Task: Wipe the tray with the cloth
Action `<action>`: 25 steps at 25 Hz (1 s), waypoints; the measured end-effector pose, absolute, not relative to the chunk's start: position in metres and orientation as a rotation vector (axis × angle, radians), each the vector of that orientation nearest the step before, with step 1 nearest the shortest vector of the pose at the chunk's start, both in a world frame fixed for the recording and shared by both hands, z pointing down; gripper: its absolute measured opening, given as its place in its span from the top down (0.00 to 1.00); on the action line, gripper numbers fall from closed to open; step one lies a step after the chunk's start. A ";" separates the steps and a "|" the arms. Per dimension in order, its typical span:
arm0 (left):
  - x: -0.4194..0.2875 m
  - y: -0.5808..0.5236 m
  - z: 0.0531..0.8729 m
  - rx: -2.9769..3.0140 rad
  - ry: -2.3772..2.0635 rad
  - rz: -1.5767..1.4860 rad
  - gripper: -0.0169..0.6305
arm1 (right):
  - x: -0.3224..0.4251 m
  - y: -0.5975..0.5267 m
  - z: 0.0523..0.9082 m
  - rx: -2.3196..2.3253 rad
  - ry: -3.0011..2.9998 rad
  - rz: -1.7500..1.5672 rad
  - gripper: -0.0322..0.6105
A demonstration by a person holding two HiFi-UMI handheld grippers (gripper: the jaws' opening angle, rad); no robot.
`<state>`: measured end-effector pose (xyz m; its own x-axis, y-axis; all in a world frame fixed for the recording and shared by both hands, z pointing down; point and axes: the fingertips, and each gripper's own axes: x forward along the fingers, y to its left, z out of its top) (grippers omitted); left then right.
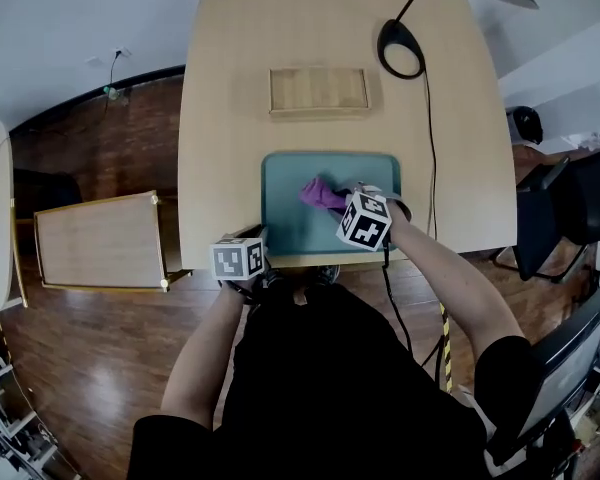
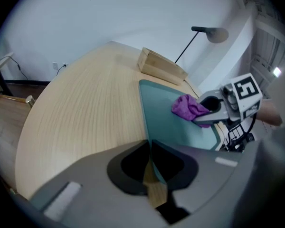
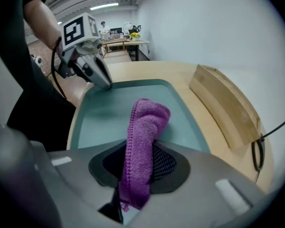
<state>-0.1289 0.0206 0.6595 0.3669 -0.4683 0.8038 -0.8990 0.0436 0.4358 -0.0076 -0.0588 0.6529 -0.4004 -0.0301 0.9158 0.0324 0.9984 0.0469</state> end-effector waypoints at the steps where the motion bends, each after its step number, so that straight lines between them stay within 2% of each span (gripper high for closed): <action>1: -0.128 0.020 0.660 1.587 -1.258 0.520 0.90 | -0.006 -0.047 0.653 -0.015 -1.989 -0.064 0.79; 17: -0.140 0.018 0.665 1.596 -1.322 0.606 0.90 | -0.006 0.036 0.652 -0.212 -2.009 0.005 0.79; 25: -0.148 0.027 0.670 1.577 -1.351 0.600 0.90 | 0.002 -0.042 0.641 0.013 -2.034 -0.114 0.79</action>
